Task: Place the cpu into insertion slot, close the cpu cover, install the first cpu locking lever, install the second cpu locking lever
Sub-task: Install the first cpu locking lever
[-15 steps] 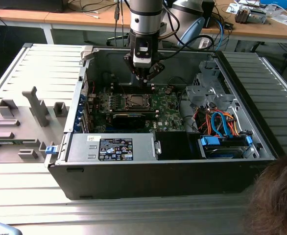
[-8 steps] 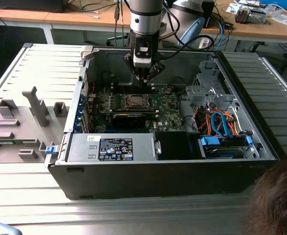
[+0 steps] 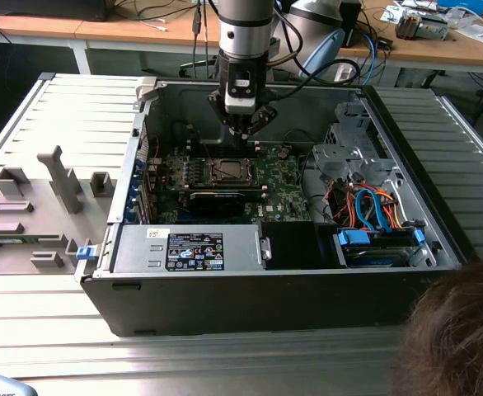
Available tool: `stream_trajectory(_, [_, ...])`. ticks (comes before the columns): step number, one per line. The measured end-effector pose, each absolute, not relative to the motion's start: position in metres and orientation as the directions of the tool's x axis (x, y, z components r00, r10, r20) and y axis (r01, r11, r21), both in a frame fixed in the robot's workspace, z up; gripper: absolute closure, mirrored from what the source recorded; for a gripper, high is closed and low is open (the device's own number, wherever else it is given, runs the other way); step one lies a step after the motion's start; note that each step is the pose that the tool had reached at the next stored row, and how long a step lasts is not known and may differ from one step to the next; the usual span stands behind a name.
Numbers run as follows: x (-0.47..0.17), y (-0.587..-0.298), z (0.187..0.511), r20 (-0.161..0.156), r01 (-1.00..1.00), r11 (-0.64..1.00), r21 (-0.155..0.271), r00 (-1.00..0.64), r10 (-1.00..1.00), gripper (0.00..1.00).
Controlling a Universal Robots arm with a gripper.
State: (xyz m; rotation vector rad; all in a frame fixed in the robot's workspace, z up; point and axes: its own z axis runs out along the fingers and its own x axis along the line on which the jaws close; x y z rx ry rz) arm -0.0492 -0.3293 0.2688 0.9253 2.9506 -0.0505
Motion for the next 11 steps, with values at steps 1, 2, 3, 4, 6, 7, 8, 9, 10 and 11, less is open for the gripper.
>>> stream_trajectory(1, [-0.0492,-0.3294,0.2687,-0.056,0.570,0.822,-0.016,-0.821,0.568,0.89])
stream_trajectory(2, [-0.0492,-0.3294,0.2688,-0.056,0.568,0.823,-0.017,-0.822,0.566,0.89])
stream_trajectory(3, [-0.0492,-0.3293,0.2687,-0.056,0.566,0.824,-0.016,-0.824,0.564,0.89])
stream_trajectory(4, [-0.0492,-0.3293,0.2687,-0.056,0.564,0.826,-0.016,-0.825,0.563,0.89])
stream_trajectory(6, [-0.0492,-0.3294,0.2687,-0.056,0.560,0.828,-0.016,-0.827,0.559,0.89])
stream_trajectory(7, [-0.0492,-0.3294,0.2687,-0.056,0.558,0.830,-0.016,-0.829,0.556,0.89])
stream_trajectory(8, [-0.0492,-0.3293,0.2687,-0.056,0.556,0.831,-0.016,-0.830,0.555,0.89])
stream_trajectory(9, [-0.0492,-0.3293,0.2687,-0.056,0.554,0.832,-0.016,-0.831,0.553,0.89])
stream_trajectory(10, [-0.0492,-0.3294,0.2687,-0.056,0.553,0.833,-0.016,-0.833,0.551,0.89])
stream_trajectory(11, [-0.0492,-0.3294,0.2687,-0.056,0.551,0.834,-0.016,-0.834,0.549,0.89])
